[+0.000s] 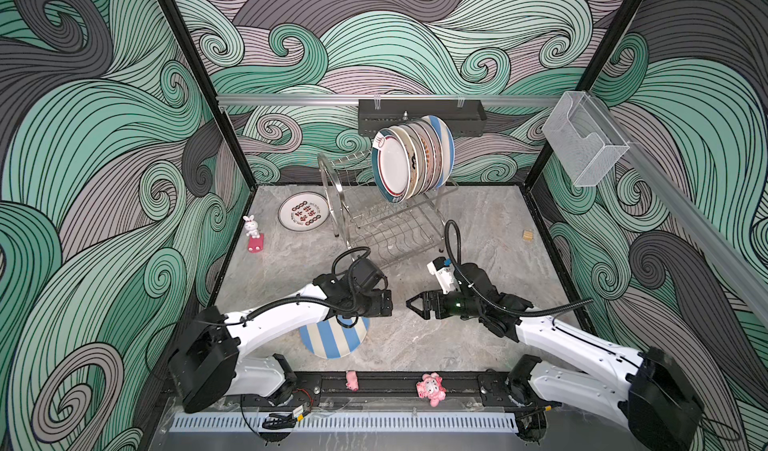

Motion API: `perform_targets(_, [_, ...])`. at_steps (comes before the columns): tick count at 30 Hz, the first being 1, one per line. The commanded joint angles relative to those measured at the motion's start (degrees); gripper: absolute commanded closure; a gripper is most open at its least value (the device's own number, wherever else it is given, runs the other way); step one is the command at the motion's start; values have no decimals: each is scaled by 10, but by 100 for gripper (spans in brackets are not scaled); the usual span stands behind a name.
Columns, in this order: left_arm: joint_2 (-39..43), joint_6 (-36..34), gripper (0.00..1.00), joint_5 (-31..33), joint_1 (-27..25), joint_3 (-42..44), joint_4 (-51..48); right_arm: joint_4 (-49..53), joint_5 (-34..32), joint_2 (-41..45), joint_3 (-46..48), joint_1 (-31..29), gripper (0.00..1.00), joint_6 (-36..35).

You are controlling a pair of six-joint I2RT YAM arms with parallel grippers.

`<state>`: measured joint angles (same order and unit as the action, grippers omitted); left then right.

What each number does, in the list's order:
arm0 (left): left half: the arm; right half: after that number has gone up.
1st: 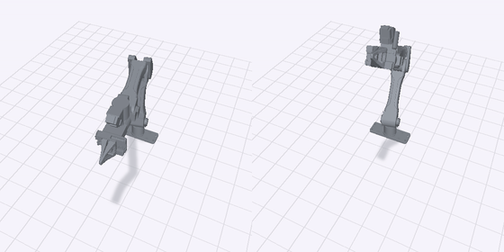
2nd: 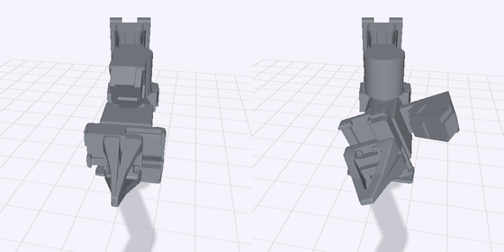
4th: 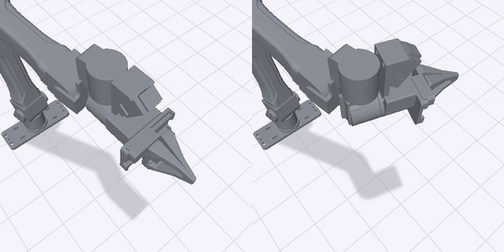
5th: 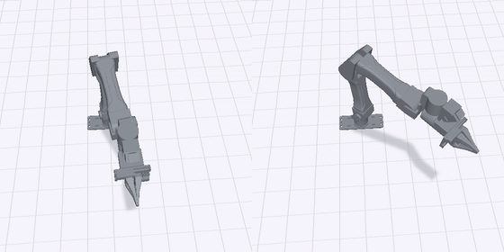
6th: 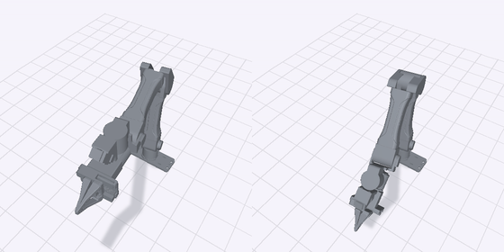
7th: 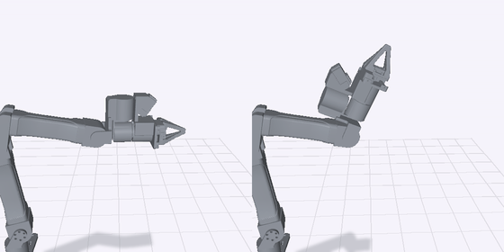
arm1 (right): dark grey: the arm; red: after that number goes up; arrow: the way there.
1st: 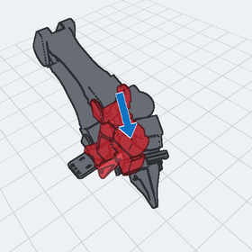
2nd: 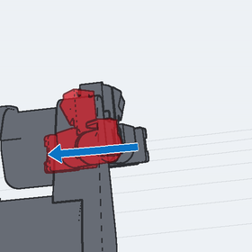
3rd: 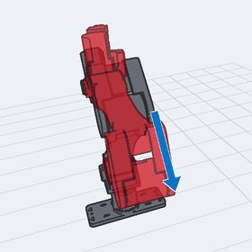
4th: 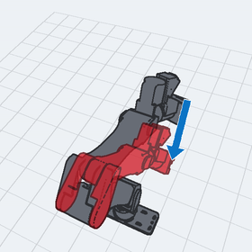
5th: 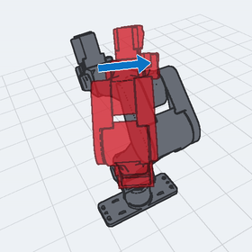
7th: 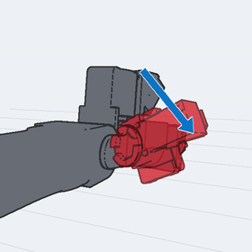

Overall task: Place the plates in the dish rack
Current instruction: 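Move the right gripper to the striped plate while the left gripper holds it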

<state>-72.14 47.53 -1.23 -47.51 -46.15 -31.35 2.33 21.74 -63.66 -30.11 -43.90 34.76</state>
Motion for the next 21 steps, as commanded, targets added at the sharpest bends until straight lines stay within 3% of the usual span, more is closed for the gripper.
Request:
perform_targets(1, [77, -14, 1, 69, 50, 31, -74, -99, 21, -56, 6, -38, 7, 39])
perform_targets(5, [204, -5, 1, 108, 150, 132, -43, -180, 13, -133, -1, -78, 11, 85])
perform_targets(10, [317, -11, 1, 141, 244, 186, -61, -215, 8, -209, -26, -108, 15, 110])
perform_targets(15, [303, -9, 1, 73, 295, 225, -35, -221, 10, -262, -51, -118, 18, 121])
perform_targets(21, [288, -14, 2, 38, 308, 236, -19, -241, 6, -308, -68, -119, 22, 145])
